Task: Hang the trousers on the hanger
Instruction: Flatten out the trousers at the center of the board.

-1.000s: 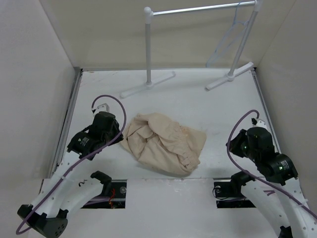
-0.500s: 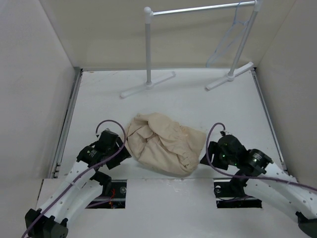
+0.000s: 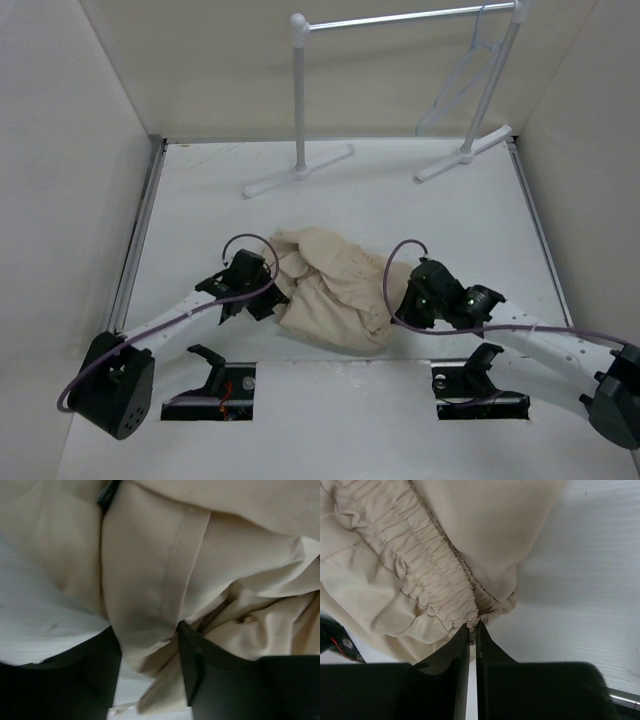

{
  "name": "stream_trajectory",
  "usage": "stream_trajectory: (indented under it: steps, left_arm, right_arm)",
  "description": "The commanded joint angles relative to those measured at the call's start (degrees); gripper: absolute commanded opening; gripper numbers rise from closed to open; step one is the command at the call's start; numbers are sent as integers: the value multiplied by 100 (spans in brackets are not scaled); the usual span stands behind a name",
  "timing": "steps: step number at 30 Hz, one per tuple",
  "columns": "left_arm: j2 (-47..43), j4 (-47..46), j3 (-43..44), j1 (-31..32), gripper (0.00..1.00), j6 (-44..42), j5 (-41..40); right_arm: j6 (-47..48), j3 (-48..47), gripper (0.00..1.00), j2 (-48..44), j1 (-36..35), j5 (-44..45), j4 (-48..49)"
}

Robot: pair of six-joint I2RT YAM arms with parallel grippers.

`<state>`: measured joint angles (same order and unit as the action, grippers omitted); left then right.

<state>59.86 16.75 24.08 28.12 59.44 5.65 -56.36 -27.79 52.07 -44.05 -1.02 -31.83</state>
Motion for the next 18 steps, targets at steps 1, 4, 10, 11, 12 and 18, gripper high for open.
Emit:
stream_trajectory:
  steps: [1, 4, 10, 11, 12, 18]
  left_arm:
    - [543, -927, 9, 75, 35, 129, -116]
    - [685, -972, 377, -74, 9, 129, -222]
    - [211, -113, 2176, -960, 1, -361, -512]
    - [193, 98, 2589, -1179, 1, -537, -573]
    - [202, 291, 3028, -1417, 0, -695, -609]
    - [509, 1031, 5639, -2657, 1, -1083, -249]
  right_arm:
    - [256, -734, 8, -30, 85, 276, 442]
    - [458, -1507, 5, -92, 129, 619, 170]
    - [1327, -3948, 4, 48, 314, 1120, -682]
    - [1547, -4493, 4, 144, 323, 1234, -832]
    - [1758, -5081, 4, 267, 323, 1349, -990]
    - [2620, -8404, 4, 1076, 209, 1832, -1658]
